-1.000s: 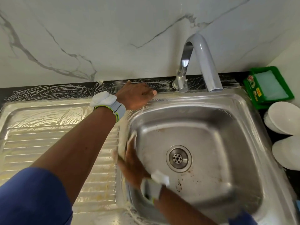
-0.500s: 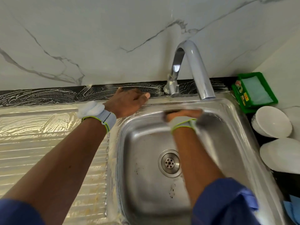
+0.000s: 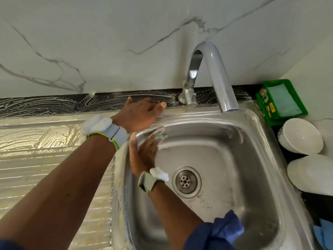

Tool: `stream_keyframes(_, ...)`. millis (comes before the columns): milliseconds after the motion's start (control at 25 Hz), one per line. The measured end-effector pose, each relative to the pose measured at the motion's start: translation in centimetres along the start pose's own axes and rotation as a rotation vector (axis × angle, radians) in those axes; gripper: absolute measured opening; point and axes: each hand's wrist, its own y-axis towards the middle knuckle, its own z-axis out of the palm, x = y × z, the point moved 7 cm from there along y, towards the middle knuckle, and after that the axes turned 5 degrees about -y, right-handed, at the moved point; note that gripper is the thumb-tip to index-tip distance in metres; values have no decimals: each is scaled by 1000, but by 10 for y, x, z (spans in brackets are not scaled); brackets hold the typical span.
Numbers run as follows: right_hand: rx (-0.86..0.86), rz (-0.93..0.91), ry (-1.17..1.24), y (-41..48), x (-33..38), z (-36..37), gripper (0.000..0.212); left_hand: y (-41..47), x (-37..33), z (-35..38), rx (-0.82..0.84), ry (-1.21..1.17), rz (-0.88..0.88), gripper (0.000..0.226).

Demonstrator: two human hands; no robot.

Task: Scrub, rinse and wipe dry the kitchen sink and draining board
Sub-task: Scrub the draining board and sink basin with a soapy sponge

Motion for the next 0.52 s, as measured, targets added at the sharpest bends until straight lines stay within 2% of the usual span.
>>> stream_keyframes(80,343,-125,-354,-33,-45,36,83,-2,1,-1,2,12,1,68)
stream_keyframes(120,364,-284,-570,-38,-64,33,77,-3,0,0,0,17,7,68)
stream_keyframes(200,344,-612,-914,-34,-82,13,80,-4,-1,2,-8,24,9,66)
stream_keyframes(280,364,-836,-1038,-23,-90,1,85,-4,-1,2,-21,19,6,64)
stream_keyframes(320,361,-876,-1105,-18,-97,-4,76,-4,-1,1,-23,14,5,64)
stream_keyframes(400,275,-775,-1156,0,-96,-24,52,-4,0,-1,-23,5,0,64)
stream_keyframes(480,106,-595,-1214,15,-90,-54,41,-4,0,-1,-23,-6,-7,64)
stream_keyframes(520,83,-470,-1156,18,-92,-65,39,-4,0,0,-24,-5,-7,64)
